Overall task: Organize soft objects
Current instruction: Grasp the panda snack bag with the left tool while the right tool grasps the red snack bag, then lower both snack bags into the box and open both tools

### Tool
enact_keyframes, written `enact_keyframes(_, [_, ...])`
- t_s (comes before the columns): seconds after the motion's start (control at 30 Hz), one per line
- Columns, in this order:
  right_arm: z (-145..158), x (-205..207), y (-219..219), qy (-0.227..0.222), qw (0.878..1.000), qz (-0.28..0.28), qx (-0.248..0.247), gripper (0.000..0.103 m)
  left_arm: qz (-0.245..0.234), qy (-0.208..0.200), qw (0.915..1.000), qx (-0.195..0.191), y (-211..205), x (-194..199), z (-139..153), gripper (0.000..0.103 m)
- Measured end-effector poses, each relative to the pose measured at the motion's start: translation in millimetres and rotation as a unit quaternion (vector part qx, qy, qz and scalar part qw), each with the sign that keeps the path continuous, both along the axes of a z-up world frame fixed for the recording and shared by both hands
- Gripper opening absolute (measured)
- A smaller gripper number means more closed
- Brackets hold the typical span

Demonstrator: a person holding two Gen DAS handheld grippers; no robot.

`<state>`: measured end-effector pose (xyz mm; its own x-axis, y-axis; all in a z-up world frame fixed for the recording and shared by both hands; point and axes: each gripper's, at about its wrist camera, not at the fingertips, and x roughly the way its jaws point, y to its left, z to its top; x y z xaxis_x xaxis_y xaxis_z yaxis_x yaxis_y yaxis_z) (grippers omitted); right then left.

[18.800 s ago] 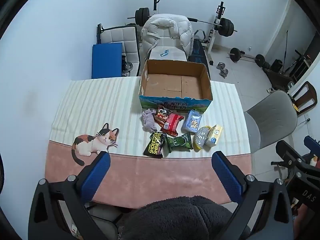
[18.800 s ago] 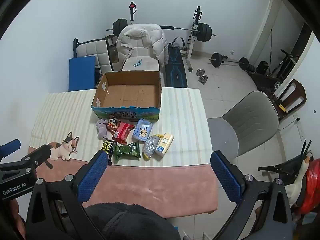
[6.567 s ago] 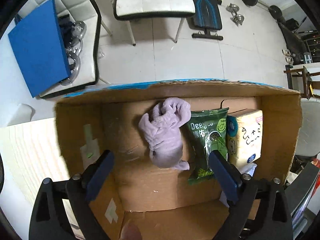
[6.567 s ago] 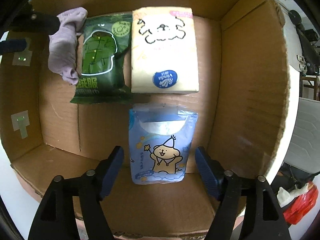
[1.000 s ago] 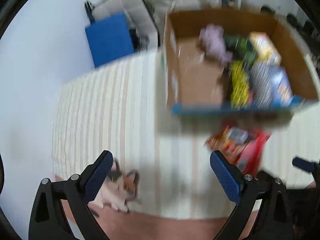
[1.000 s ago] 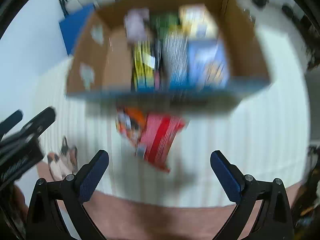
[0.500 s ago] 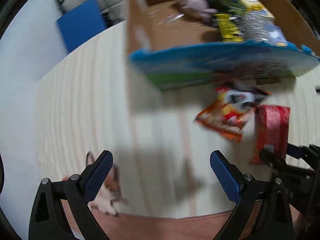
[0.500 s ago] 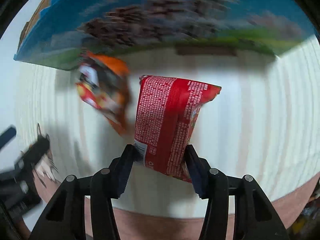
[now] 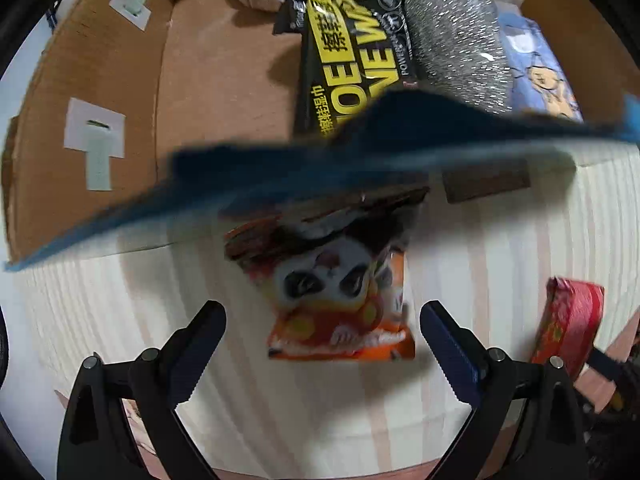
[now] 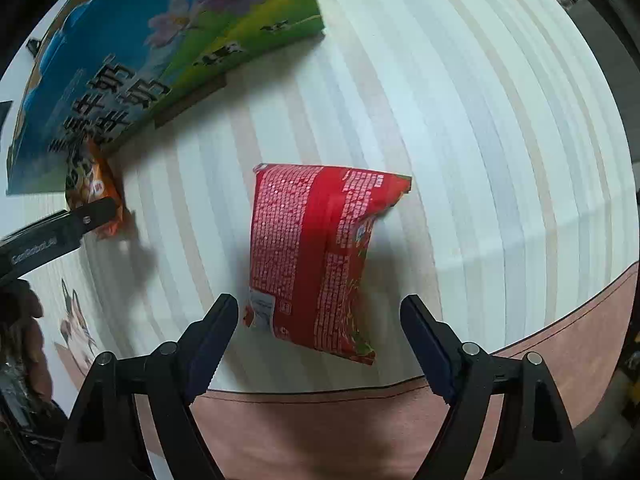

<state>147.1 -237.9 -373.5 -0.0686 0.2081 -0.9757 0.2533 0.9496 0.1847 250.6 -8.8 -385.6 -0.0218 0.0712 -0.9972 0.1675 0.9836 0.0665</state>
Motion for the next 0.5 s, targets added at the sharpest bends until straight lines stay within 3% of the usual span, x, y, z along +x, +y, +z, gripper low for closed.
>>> enact_keyframes(0.07, [-3,10,3,0.002,1.0,-0.01,0.003,0.086,0.006,0.009,0.9999,0.001,-2,2,-7,0.066])
enact_keyframes(0.17, [-7,18,-2,0.003,1.0,-0.015,-0.002,0.086,0.022,0.001,0.9997,-0.006,-3,5,-5,0.052])
enact_keyframes(0.27, [-9,23,0,0.004,1.0,-0.015,-0.019,0.084,0.033,-0.005,0.9995,-0.001,-2,1,-3,0.046])
enact_keyframes(0.4, [-4,24,2,0.007,0.999,0.024,-0.042,0.061,0.041,0.012,0.9991,-0.005,2,-27,-2,0.046])
enact_keyframes(0.5, [-3,17,5,0.024,0.997,0.062,-0.05,0.056,0.047,0.035,0.9983,-0.008,3,-61,0,0.046])
